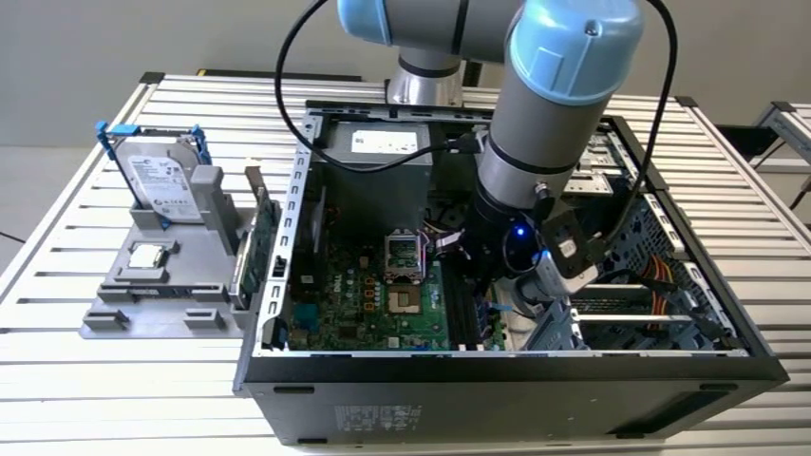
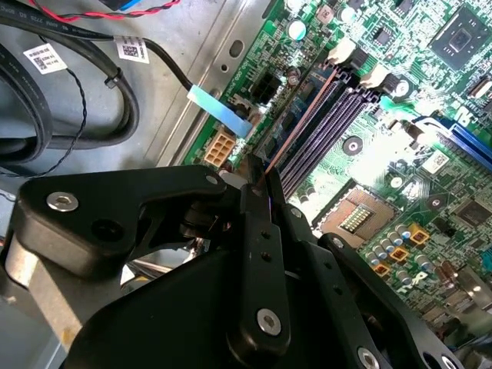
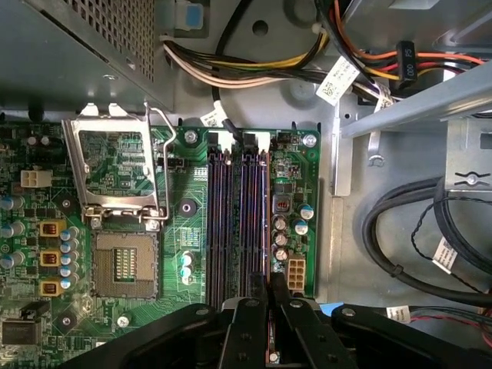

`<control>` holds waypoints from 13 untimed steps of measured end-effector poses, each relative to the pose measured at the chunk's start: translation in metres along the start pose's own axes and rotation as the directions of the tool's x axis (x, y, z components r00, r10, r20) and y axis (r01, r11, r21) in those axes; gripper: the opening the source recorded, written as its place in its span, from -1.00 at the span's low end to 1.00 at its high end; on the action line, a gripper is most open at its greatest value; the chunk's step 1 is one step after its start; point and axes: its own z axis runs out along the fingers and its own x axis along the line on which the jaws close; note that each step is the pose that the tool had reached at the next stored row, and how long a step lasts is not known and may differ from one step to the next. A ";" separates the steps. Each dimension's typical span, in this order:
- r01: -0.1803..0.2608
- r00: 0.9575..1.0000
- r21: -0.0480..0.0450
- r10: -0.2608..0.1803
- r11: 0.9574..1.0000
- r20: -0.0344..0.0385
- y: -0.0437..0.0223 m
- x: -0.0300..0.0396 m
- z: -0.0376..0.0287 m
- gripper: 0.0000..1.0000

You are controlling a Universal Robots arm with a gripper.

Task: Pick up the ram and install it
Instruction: 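Insert the ram into the slot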

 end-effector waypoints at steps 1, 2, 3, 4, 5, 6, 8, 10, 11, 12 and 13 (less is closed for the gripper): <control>0.000 1.000 0.000 0.000 1.000 -0.001 0.0000 0.0000 0.0001 -1.00; 0.000 1.000 0.000 0.000 1.000 -0.001 0.0000 0.0000 0.0001 -1.00; 0.000 1.000 0.000 0.000 1.000 -0.002 0.0000 0.0000 0.0001 -1.00; 0.000 1.000 0.000 0.000 1.000 -0.002 -0.0002 0.0000 0.0002 -1.00; -0.001 1.000 0.000 0.001 1.000 -0.003 -0.0006 -0.0001 0.0002 -1.00; -0.001 1.000 0.000 0.001 1.000 -0.004 -0.0009 -0.0001 0.0001 -1.00; -0.002 1.000 0.000 0.002 1.000 -0.006 -0.0010 -0.0003 0.0001 -1.00; -0.007 1.000 0.000 0.007 1.000 -0.006 -0.0011 -0.0003 0.0001 -1.00; -0.013 1.000 0.000 0.013 1.000 -0.006 -0.0011 -0.0003 0.0001 -1.00; -0.020 1.000 0.000 0.020 1.000 -0.006 -0.0011 -0.0003 0.0001 -1.00; -0.027 1.000 0.000 0.027 1.000 -0.006 -0.0011 -0.0003 0.0001 -1.00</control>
